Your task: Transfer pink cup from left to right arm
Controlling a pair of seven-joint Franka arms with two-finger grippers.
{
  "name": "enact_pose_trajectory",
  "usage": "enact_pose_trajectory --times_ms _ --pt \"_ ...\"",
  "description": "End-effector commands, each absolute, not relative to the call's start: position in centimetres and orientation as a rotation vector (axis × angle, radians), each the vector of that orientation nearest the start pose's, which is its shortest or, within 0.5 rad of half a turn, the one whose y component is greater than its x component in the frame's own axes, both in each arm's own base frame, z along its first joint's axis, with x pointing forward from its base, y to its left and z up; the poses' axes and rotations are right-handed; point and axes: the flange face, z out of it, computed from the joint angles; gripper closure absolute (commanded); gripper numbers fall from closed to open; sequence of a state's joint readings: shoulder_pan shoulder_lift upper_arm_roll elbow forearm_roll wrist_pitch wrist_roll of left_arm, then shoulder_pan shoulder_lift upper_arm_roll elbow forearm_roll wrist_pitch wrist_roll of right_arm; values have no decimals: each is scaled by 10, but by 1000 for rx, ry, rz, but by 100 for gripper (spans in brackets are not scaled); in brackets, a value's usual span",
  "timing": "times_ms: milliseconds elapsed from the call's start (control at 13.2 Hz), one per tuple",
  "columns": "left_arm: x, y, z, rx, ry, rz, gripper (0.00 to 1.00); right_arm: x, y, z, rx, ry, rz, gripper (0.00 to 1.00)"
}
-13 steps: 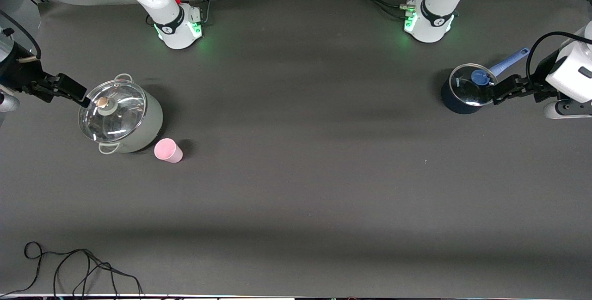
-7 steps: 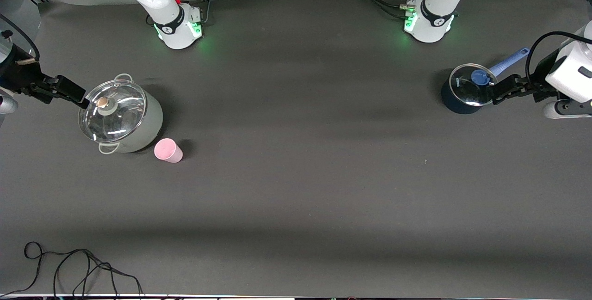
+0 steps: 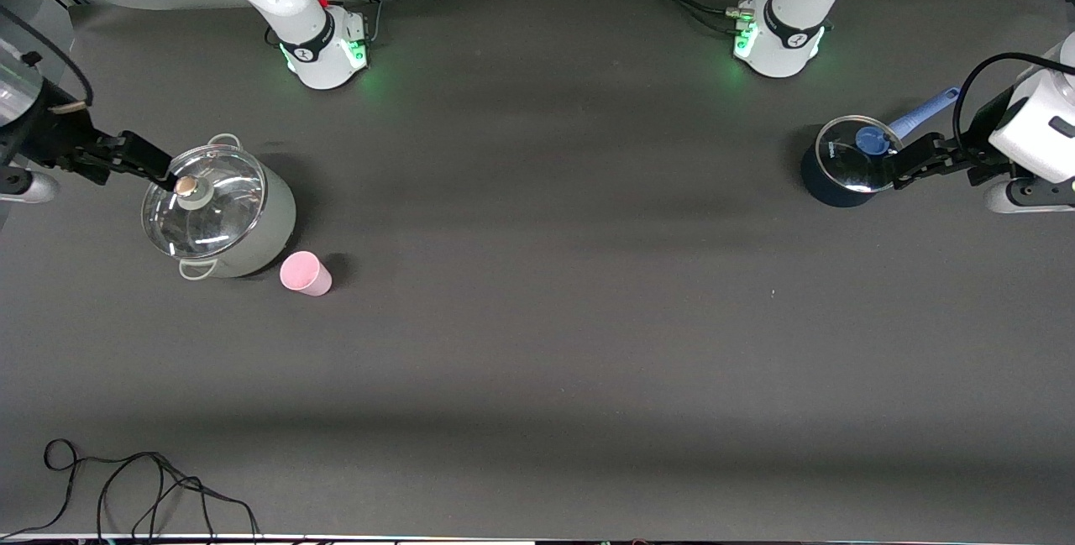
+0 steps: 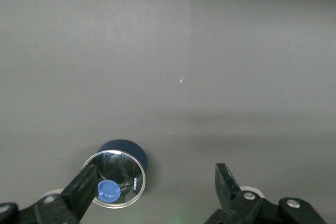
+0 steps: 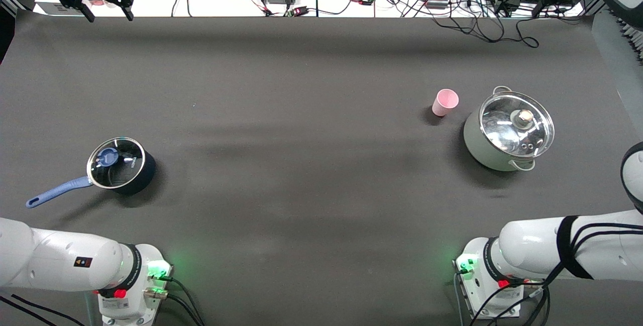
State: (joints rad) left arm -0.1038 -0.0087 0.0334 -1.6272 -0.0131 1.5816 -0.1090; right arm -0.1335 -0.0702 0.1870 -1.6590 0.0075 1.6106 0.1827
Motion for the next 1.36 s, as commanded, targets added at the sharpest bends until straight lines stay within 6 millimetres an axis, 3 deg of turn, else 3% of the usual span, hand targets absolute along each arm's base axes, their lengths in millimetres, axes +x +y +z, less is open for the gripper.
enact_pose_trajectory --times_ms 0,1287 --pt "547 -43 611 -3156 -44 68 0 535 35 629 -3161 148 -38 0" --pt "551 -41 605 -3150 -46 74 0 542 32 619 -3153 162 -11 0"
